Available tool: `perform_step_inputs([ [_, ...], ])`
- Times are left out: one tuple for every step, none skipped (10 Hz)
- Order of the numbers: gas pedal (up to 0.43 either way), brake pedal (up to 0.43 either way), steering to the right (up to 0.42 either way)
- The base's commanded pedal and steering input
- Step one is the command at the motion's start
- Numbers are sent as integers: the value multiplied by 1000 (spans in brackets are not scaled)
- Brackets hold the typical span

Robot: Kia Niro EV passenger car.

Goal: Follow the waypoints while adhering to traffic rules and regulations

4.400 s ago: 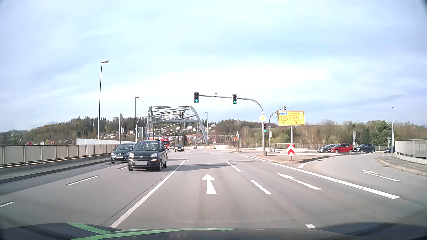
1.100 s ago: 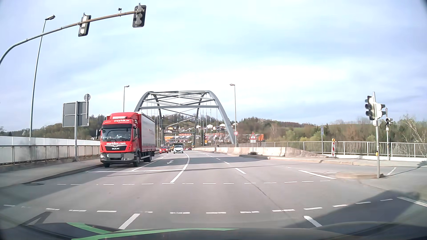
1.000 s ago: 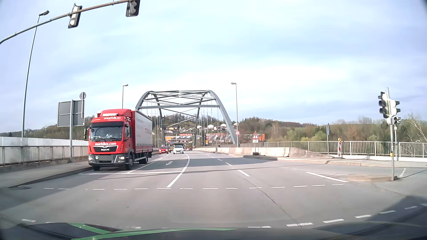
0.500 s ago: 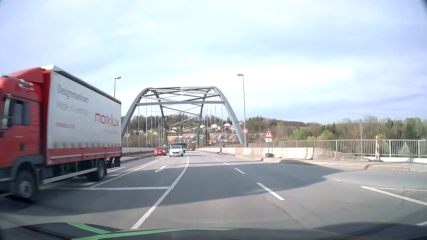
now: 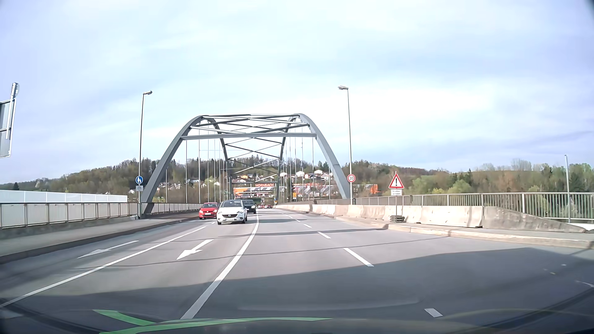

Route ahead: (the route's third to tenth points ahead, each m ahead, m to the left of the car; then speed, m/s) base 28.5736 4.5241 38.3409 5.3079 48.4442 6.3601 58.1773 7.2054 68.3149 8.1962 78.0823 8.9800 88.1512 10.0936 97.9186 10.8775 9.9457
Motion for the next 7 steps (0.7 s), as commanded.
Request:
perform_step_inputs([
  [47, 0, -7],
  [47, 0, -9],
  [47, 0, -10],
  [47, 0, -12],
  [47, 0, -13],
  [47, 0, -15],
  [47, 0, -18],
])
